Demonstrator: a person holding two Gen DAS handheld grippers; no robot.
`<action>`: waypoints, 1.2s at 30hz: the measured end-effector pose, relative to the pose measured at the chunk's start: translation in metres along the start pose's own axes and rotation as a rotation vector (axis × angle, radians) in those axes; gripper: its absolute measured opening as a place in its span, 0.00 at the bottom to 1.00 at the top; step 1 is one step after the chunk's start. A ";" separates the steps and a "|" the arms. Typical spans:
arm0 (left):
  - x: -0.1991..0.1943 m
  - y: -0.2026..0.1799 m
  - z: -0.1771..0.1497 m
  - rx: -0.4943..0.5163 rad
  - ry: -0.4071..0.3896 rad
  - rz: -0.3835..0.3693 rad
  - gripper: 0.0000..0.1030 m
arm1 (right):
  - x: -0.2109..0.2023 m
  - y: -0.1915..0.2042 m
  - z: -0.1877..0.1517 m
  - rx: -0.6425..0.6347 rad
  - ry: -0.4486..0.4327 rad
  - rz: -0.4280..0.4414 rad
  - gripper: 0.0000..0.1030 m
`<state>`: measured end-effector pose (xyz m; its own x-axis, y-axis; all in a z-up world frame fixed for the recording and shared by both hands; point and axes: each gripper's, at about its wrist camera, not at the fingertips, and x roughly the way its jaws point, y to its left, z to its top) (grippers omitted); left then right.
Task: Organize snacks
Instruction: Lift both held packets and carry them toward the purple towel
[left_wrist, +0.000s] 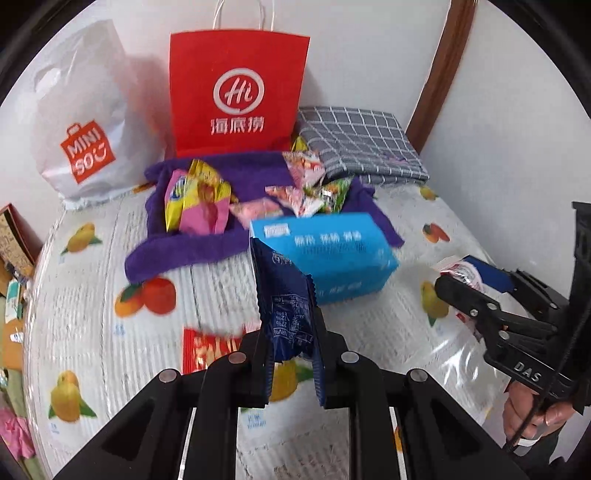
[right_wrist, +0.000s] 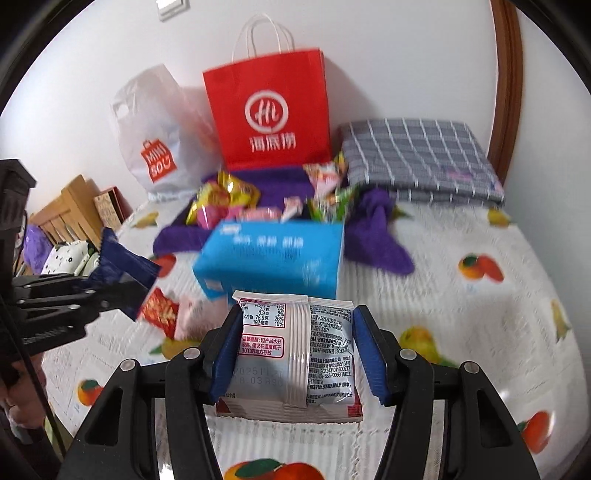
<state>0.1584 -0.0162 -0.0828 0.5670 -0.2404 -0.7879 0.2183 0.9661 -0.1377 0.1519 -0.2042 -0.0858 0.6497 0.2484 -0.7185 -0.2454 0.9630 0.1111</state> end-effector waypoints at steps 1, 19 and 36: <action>-0.001 0.000 0.005 0.000 -0.006 -0.001 0.16 | -0.002 0.001 0.005 -0.009 -0.010 -0.005 0.56; -0.006 0.008 0.096 -0.002 -0.090 -0.042 0.16 | -0.012 0.015 0.113 -0.098 -0.125 -0.014 0.56; 0.024 0.040 0.154 -0.051 -0.090 -0.052 0.16 | 0.042 0.023 0.176 -0.091 -0.122 0.049 0.57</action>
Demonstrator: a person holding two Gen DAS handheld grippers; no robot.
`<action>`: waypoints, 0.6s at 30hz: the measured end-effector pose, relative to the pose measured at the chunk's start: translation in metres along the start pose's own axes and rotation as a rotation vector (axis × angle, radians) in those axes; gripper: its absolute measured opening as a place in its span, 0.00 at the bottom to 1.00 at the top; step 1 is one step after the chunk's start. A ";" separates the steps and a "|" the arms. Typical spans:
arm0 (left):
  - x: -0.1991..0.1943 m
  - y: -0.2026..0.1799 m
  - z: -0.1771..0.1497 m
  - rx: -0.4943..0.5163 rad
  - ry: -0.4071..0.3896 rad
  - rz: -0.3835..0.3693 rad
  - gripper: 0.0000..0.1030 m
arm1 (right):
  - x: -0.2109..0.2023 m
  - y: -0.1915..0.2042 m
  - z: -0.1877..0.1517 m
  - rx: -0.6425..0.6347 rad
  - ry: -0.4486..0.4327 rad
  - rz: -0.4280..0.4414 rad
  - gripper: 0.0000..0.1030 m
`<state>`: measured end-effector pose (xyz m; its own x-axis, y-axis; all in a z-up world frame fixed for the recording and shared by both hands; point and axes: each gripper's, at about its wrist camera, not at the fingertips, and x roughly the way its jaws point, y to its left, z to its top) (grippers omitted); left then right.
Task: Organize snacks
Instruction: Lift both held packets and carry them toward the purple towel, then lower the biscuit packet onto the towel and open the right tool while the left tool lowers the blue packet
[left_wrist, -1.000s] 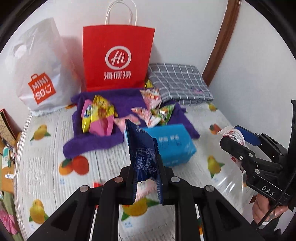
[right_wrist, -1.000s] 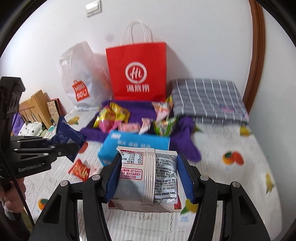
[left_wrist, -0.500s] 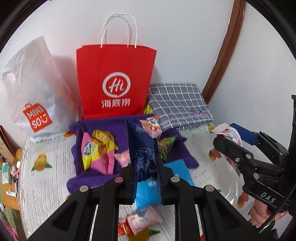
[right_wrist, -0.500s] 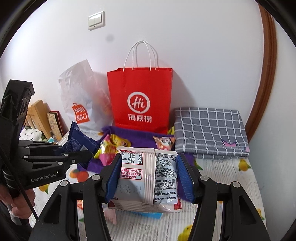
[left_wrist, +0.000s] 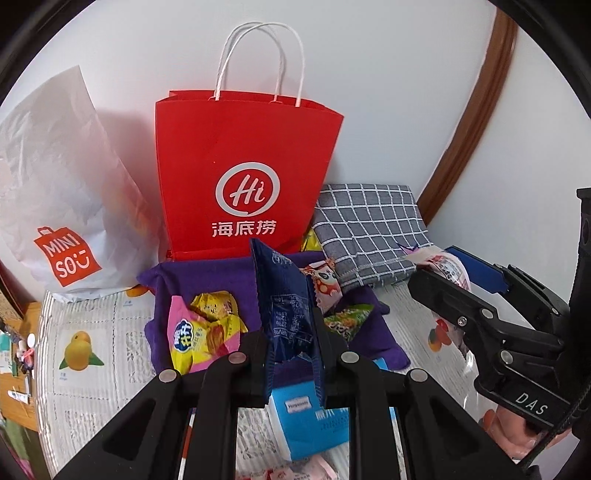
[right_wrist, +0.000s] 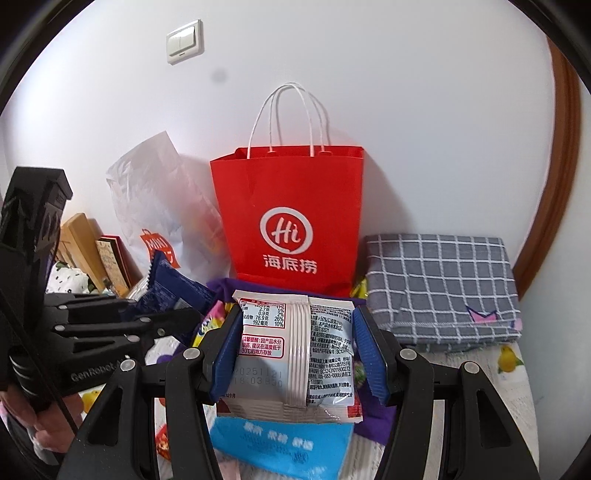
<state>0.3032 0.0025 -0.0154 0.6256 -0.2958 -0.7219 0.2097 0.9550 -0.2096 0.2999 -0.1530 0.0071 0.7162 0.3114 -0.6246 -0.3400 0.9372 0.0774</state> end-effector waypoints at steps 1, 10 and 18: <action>0.003 0.002 0.003 -0.002 0.002 0.004 0.16 | 0.003 0.000 0.002 -0.003 -0.001 0.001 0.57; 0.026 0.019 0.023 -0.035 -0.002 -0.018 0.16 | 0.037 -0.006 0.008 -0.031 0.020 0.005 0.57; 0.069 0.033 0.021 -0.065 0.076 0.003 0.16 | 0.074 -0.027 0.000 -0.038 0.112 0.001 0.57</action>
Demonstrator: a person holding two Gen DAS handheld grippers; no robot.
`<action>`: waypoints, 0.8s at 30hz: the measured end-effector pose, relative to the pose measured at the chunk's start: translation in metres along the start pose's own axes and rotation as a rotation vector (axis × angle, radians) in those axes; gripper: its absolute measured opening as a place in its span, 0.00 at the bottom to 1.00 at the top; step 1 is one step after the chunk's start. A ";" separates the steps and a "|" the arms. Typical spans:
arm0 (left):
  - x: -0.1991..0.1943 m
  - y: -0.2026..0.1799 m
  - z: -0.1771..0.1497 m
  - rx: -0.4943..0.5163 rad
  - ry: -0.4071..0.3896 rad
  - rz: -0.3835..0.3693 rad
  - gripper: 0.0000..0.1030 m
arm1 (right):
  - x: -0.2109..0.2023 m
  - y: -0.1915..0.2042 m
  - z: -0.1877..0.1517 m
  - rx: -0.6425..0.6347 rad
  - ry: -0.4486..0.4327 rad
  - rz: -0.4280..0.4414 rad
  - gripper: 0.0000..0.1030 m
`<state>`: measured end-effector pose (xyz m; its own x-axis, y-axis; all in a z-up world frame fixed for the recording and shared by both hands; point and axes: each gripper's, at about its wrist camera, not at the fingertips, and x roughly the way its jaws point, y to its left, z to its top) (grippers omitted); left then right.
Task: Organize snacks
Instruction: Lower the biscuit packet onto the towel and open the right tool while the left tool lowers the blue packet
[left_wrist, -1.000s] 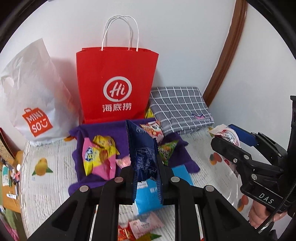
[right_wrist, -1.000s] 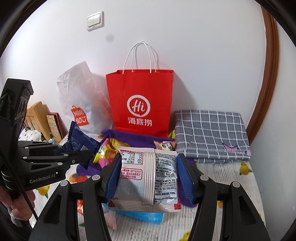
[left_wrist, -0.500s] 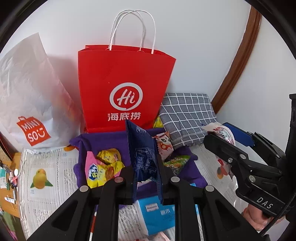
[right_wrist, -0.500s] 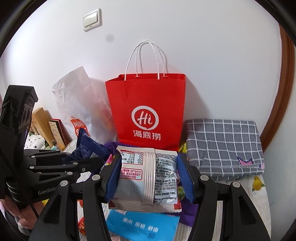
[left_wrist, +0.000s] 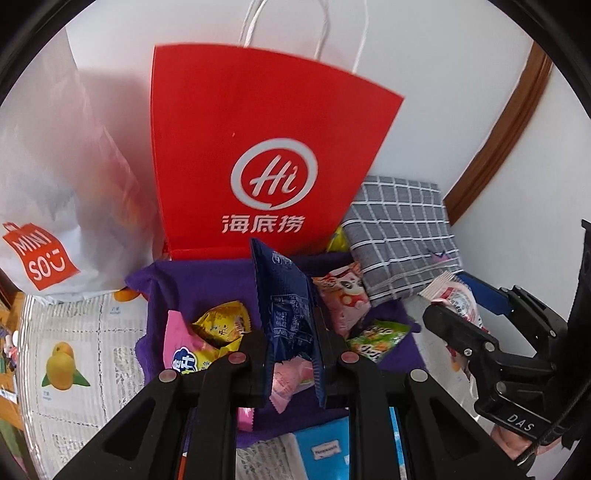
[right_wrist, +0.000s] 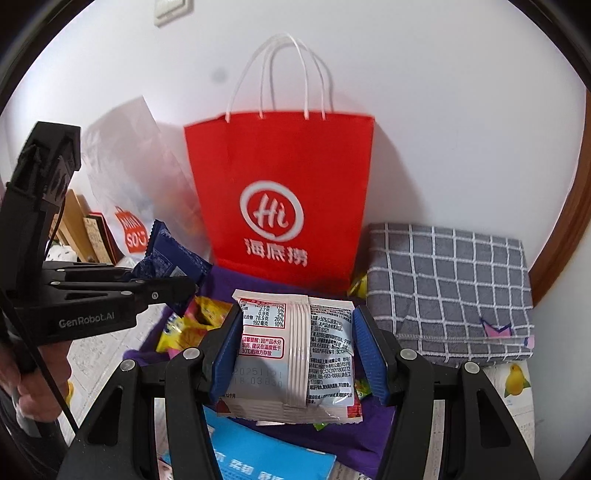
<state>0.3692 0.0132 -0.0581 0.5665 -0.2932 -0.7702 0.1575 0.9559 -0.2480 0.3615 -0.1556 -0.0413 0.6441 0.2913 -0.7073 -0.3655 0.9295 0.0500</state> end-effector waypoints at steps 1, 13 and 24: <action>0.003 0.001 -0.001 -0.002 0.009 0.001 0.16 | 0.003 -0.001 -0.001 0.006 0.014 0.005 0.57; 0.024 0.009 -0.004 -0.026 0.065 0.020 0.16 | 0.047 -0.008 -0.014 0.047 0.179 0.051 0.57; 0.032 0.016 -0.004 -0.046 0.086 0.034 0.16 | 0.070 -0.003 -0.022 0.026 0.260 0.052 0.57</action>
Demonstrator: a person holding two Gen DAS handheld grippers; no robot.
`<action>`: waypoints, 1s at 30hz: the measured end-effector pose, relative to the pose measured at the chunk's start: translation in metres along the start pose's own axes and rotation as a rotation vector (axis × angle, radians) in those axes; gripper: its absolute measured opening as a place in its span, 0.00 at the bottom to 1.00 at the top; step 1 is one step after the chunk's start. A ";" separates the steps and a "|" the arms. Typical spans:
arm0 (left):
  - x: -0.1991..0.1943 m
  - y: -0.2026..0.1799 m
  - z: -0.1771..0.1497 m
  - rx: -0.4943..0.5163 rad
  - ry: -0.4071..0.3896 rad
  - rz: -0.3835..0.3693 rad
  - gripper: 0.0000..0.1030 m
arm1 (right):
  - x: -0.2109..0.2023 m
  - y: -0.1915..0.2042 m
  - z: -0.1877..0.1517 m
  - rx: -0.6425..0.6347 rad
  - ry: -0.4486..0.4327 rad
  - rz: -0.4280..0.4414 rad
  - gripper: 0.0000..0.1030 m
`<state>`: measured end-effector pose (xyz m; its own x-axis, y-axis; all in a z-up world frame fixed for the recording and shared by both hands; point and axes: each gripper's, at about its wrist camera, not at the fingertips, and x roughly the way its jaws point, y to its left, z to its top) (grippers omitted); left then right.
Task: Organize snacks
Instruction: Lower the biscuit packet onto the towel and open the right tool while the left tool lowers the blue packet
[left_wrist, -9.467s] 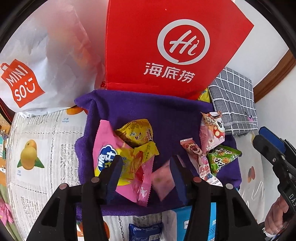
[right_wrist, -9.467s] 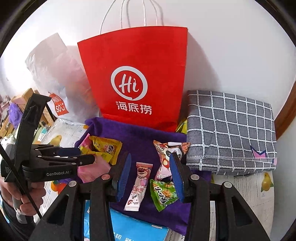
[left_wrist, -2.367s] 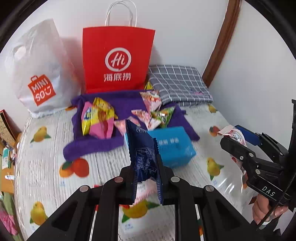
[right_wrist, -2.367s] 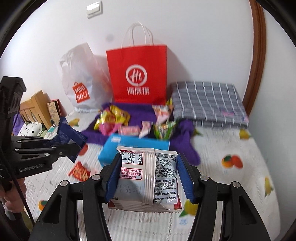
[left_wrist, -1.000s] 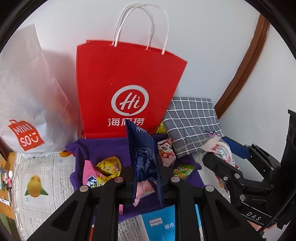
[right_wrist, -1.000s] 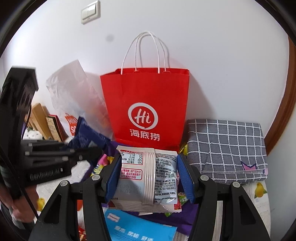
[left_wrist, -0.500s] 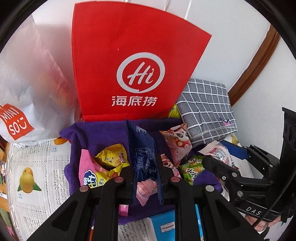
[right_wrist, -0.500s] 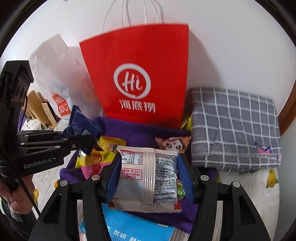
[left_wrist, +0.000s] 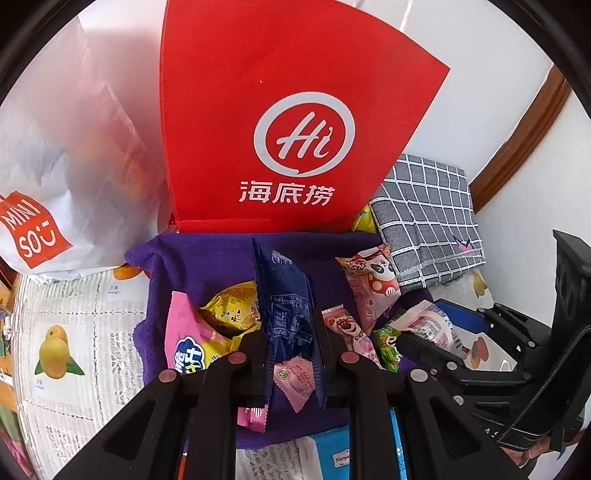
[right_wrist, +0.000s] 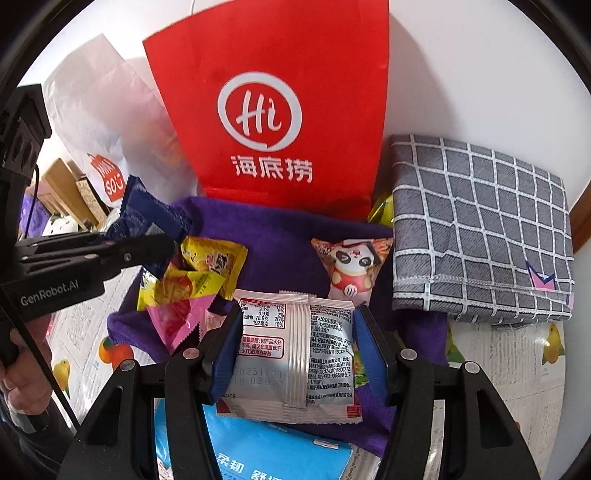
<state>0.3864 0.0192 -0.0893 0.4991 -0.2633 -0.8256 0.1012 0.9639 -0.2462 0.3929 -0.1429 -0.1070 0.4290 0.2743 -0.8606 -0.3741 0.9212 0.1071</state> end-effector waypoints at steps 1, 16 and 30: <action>0.001 0.000 0.000 0.000 0.004 0.000 0.16 | 0.003 0.000 0.000 0.004 0.005 0.002 0.57; 0.010 0.004 -0.001 -0.011 0.026 0.004 0.16 | 0.051 0.002 -0.006 0.035 0.133 0.006 0.57; 0.037 0.001 -0.006 -0.018 0.111 0.015 0.16 | 0.008 0.003 -0.002 0.003 0.046 -0.030 0.66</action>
<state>0.3998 0.0105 -0.1235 0.4018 -0.2526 -0.8802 0.0781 0.9672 -0.2419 0.3937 -0.1381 -0.1147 0.4020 0.2337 -0.8853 -0.3595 0.9295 0.0821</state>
